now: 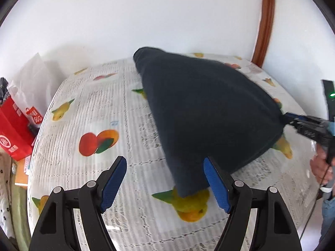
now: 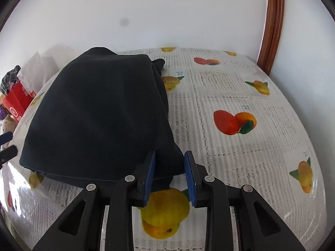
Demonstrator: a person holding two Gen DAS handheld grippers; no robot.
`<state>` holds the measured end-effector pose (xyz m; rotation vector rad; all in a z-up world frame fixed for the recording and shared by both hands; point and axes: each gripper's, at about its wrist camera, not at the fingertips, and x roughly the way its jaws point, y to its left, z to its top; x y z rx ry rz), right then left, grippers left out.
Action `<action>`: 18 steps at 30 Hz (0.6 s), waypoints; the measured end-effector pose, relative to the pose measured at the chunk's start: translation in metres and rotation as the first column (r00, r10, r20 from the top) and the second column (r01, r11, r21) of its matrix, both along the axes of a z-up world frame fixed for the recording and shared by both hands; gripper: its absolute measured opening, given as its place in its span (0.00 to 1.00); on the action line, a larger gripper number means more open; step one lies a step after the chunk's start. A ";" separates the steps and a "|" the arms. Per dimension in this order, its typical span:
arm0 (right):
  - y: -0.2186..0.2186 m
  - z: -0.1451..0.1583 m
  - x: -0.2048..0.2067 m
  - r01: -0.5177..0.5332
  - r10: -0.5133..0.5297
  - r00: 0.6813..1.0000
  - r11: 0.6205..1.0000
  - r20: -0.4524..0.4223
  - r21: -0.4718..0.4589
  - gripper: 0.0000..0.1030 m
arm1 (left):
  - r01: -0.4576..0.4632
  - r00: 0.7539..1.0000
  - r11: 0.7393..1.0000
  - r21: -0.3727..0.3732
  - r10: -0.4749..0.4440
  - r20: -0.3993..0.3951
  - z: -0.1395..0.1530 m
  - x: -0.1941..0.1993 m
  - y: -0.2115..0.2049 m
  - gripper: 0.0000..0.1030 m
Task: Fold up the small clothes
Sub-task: 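Lower the held end onto the stack and open the right tool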
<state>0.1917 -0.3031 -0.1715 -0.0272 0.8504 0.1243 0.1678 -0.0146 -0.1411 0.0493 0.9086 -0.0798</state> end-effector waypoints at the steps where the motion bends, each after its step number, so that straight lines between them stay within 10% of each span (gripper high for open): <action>1: -0.001 0.012 0.001 -0.008 0.008 1.000 1.000 0.016 0.010 0.26 | -0.005 1.000 1.000 -0.002 0.005 -0.027 -0.008 0.006 0.007 0.72; 9: 0.030 0.065 0.082 -0.096 0.093 0.992 0.995 0.082 0.033 0.44 | 0.085 0.995 0.995 -0.046 -0.087 -0.041 -0.003 0.016 0.014 0.73; 18: 0.056 0.032 0.206 -0.108 0.122 0.988 0.985 -0.099 0.134 0.47 | 0.031 0.998 0.996 -0.083 -0.035 -0.048 0.005 0.080 0.043 0.73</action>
